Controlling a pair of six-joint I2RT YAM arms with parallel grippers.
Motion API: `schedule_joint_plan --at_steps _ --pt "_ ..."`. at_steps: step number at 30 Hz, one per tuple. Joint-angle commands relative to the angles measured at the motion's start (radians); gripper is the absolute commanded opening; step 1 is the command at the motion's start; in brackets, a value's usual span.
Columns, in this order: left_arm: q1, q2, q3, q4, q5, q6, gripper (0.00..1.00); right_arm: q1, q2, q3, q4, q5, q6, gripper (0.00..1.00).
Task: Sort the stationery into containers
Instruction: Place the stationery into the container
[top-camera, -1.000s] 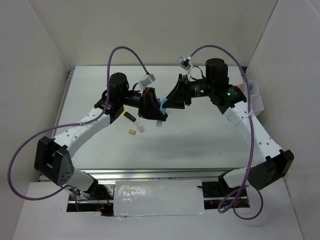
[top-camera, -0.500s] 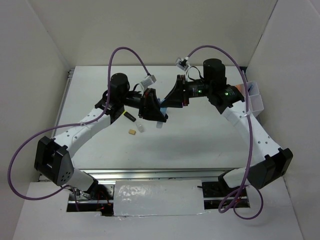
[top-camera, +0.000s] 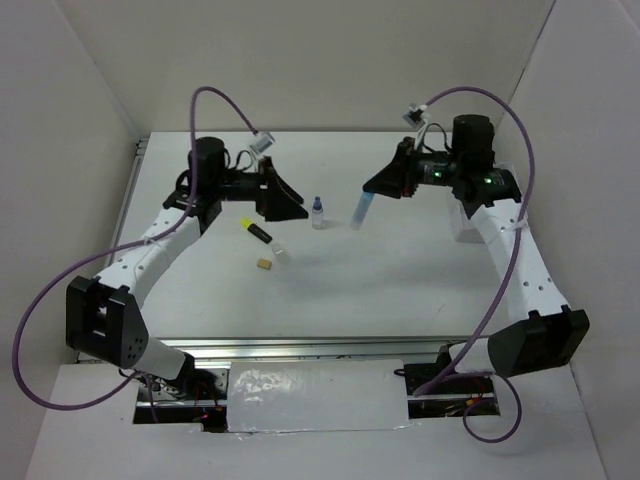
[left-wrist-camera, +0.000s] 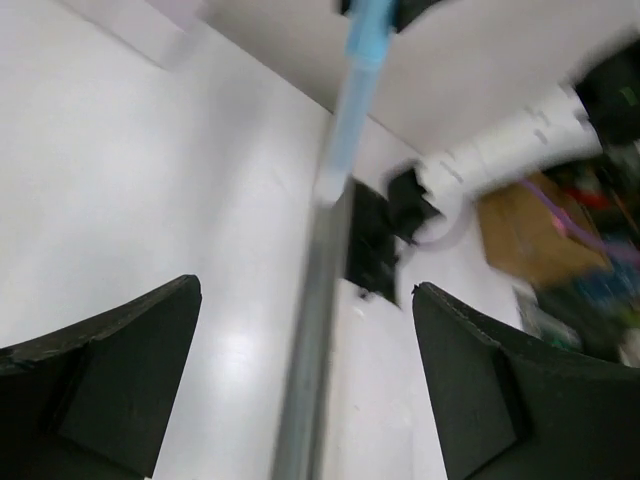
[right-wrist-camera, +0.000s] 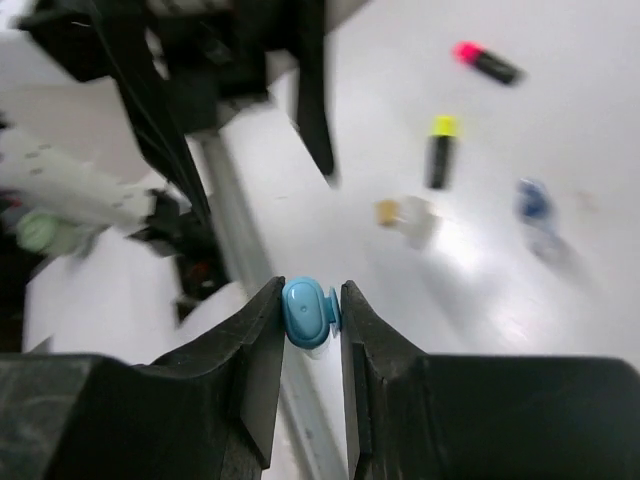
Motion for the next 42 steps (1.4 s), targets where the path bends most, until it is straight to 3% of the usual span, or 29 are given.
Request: schedule_joint_plan --at_steps 1,5,9,10,16,27,42 --pt "0.143 -0.079 0.031 0.065 -0.152 -0.017 0.99 -0.119 -0.068 -0.034 -0.134 0.085 -0.173 0.00" --pt "0.278 -0.125 0.030 0.094 -0.320 -0.041 0.99 -0.287 -0.097 -0.123 -0.079 0.295 -0.198 0.00" --pt "0.271 -0.103 0.141 -0.133 -0.566 0.062 0.99 -0.331 -0.071 -0.158 0.079 0.710 -0.188 0.00" --pt "0.263 -0.102 0.145 -0.155 -0.585 0.097 0.99 -0.340 -0.045 -0.160 0.137 0.837 -0.180 0.00" --pt "0.246 -0.135 0.072 -0.117 -0.576 0.124 0.99 -0.384 0.137 -0.028 0.214 1.165 -0.128 0.00" --pt "0.251 -0.123 0.060 -0.141 -0.603 0.156 0.99 -0.365 0.392 0.145 0.349 1.440 -0.180 0.00" --pt "0.269 -0.114 0.027 -0.129 -0.606 0.183 0.99 -0.388 0.527 0.188 0.366 1.406 -0.201 0.03"
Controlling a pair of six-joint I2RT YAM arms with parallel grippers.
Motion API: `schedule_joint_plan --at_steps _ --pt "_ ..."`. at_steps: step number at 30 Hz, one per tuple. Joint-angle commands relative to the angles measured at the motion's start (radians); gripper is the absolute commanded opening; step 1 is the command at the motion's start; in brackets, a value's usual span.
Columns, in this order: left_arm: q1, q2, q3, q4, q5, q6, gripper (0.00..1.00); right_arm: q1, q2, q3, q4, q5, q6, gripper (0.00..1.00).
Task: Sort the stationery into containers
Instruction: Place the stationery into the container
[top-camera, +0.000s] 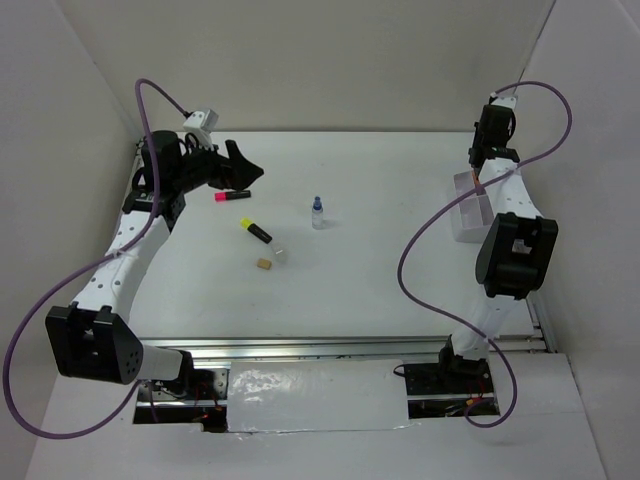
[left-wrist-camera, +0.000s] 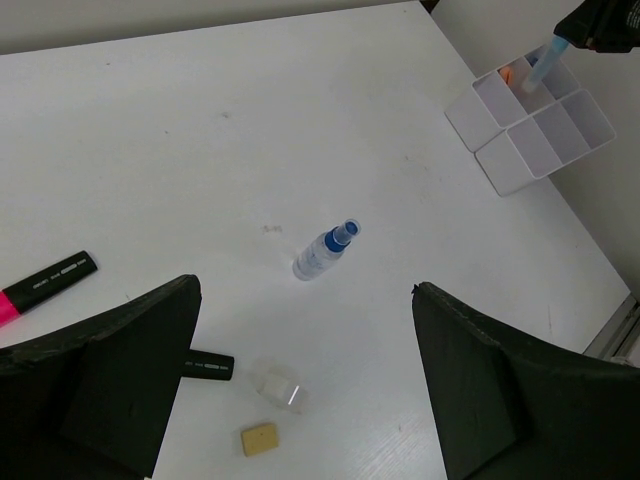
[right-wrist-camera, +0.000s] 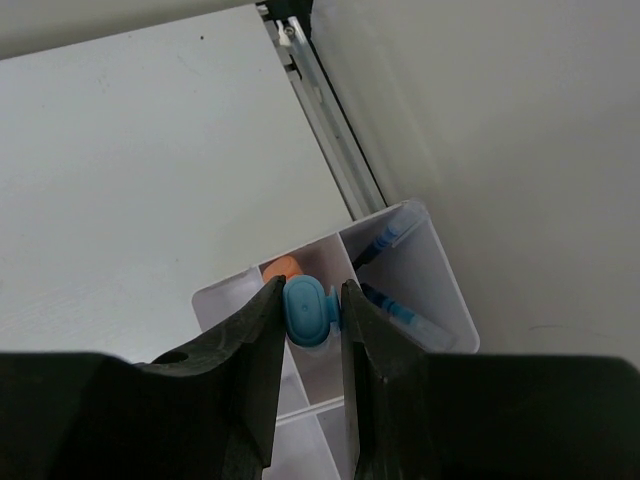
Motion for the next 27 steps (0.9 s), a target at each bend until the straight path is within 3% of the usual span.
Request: schedule_joint_plan --at_steps 1,10,11,13,16,19,22,27 --pt "0.009 -0.003 -0.015 0.039 -0.006 0.033 0.99 -0.011 0.018 0.042 0.054 0.013 -0.005 0.06" --pt "0.061 0.126 0.109 -0.204 -0.125 0.191 0.99 -0.019 0.030 0.022 0.039 -0.007 0.003 0.25" --pt "0.069 0.141 0.118 -0.229 -0.118 0.217 0.96 -0.021 0.030 0.024 0.031 -0.013 0.005 0.31" --pt "0.073 0.181 0.140 -0.310 -0.081 0.299 0.94 -0.025 0.027 0.025 0.020 -0.019 0.008 0.36" --pt "0.084 0.216 0.128 -0.366 0.005 0.433 0.81 -0.025 0.019 0.041 -0.020 -0.037 0.015 0.52" --pt "0.081 0.235 0.091 -0.413 0.161 0.562 0.78 -0.024 -0.001 0.067 -0.069 -0.073 0.031 0.61" --pt "0.047 0.236 0.046 -0.444 0.259 0.674 0.79 -0.021 -0.034 0.077 -0.109 -0.096 0.040 0.64" --pt "-0.058 0.223 -0.004 -0.397 0.178 0.653 0.87 -0.025 -0.128 0.093 -0.184 -0.189 0.072 0.64"
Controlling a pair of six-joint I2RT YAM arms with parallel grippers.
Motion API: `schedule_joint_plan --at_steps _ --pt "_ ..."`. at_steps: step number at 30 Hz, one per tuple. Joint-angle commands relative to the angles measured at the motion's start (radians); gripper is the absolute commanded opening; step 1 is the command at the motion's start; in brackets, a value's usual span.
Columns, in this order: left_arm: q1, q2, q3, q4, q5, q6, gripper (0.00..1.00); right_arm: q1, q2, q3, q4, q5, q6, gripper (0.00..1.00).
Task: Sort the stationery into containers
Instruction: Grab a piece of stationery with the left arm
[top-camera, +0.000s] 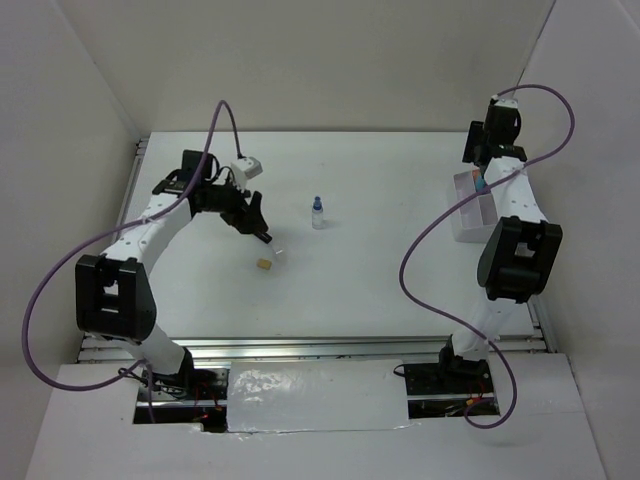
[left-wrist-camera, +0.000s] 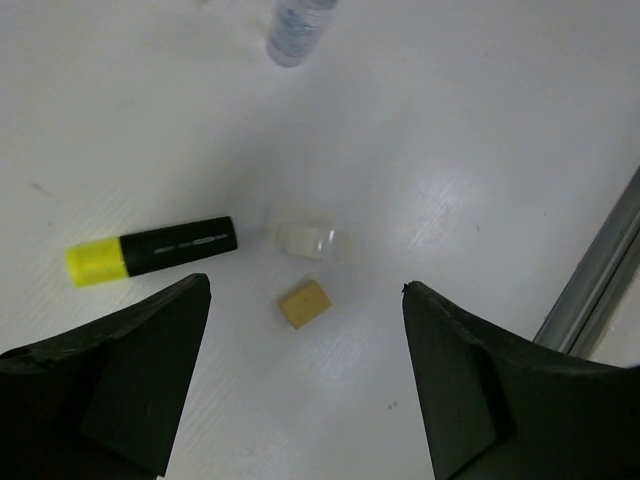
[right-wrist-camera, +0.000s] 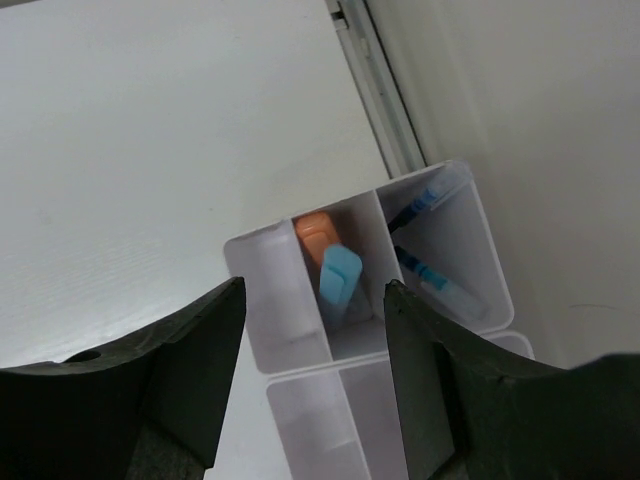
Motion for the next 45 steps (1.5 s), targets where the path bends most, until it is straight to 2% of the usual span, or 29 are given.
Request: schedule_joint_plan --at_steps 1,7,13,18,28,39,45 --pt "-0.084 -0.019 -0.041 0.049 -0.006 0.047 0.91 -0.009 -0.144 0.062 -0.077 -0.106 0.041 0.65" --pt "-0.167 0.073 -0.028 0.086 -0.092 0.039 0.99 -0.017 -0.323 -0.032 -0.135 -0.356 0.082 0.64" --pt "-0.247 0.167 0.028 0.080 -0.221 0.050 0.98 0.000 -0.429 -0.107 -0.175 -0.447 0.075 0.64" --pt "-0.283 0.223 0.048 0.086 -0.328 0.050 0.96 0.003 -0.449 -0.110 -0.209 -0.484 0.075 0.64" --pt "-0.292 0.317 0.124 -0.014 -0.428 0.044 0.93 0.008 -0.455 -0.110 -0.228 -0.517 0.069 0.64" --pt "-0.313 0.317 0.108 -0.087 -0.399 0.068 0.95 0.006 -0.439 -0.118 -0.228 -0.525 0.070 0.64" --pt "-0.312 0.314 0.095 -0.116 -0.390 0.085 0.89 0.011 -0.432 -0.113 -0.229 -0.533 0.072 0.64"
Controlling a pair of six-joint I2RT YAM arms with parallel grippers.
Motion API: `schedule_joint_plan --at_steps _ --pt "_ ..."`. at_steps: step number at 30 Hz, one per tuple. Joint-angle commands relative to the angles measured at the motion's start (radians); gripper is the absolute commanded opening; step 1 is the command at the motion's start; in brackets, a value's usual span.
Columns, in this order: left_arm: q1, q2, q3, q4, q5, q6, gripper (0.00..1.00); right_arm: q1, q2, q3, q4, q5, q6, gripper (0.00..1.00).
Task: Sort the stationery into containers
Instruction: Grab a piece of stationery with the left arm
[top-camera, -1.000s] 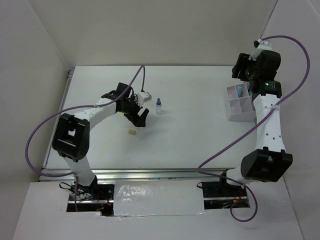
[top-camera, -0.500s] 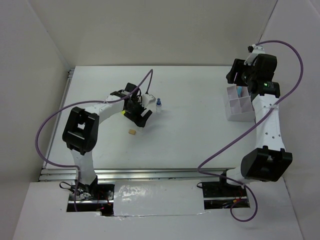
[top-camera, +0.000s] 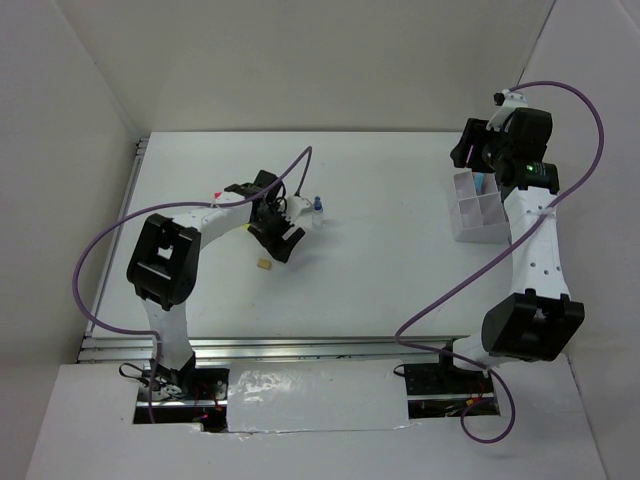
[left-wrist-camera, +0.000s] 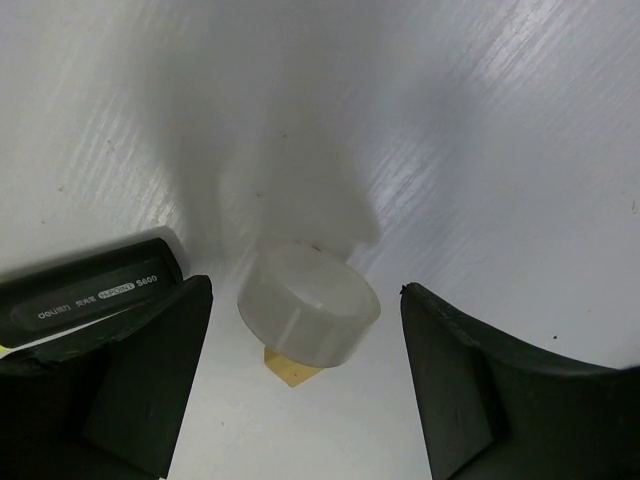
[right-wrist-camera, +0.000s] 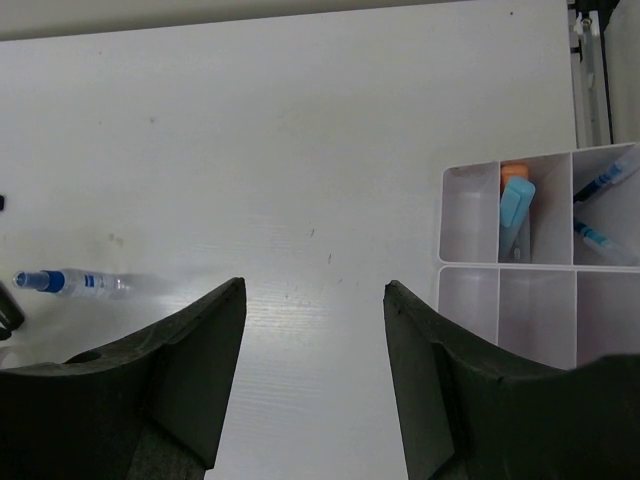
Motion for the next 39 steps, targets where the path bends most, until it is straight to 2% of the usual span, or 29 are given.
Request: schedule_joint_plan --at_steps 1,11,18,31,34,36,39 --pt "0.000 -0.018 -0.009 -0.032 0.022 0.031 0.88 0.008 0.001 0.004 -0.007 -0.016 0.007 0.64" --pt "0.000 -0.022 0.004 -0.052 0.049 0.106 0.94 0.017 0.012 0.009 -0.020 -0.022 0.004 0.64" --pt "-0.004 -0.020 0.029 -0.093 0.114 0.163 0.89 0.019 0.023 0.020 -0.029 -0.022 0.004 0.64" --pt "-0.010 -0.035 0.017 -0.064 0.081 0.253 0.87 0.023 0.030 0.017 -0.035 -0.034 0.004 0.63" --pt "-0.014 -0.032 0.012 -0.058 0.083 0.267 0.84 0.023 0.029 0.017 -0.035 -0.031 0.004 0.63" --pt "-0.016 -0.037 0.003 -0.047 0.087 0.278 0.79 0.023 0.027 0.017 -0.038 -0.031 0.004 0.63" --pt "-0.017 -0.043 -0.002 -0.047 0.094 0.282 0.62 0.023 0.024 0.020 -0.044 -0.037 0.004 0.63"
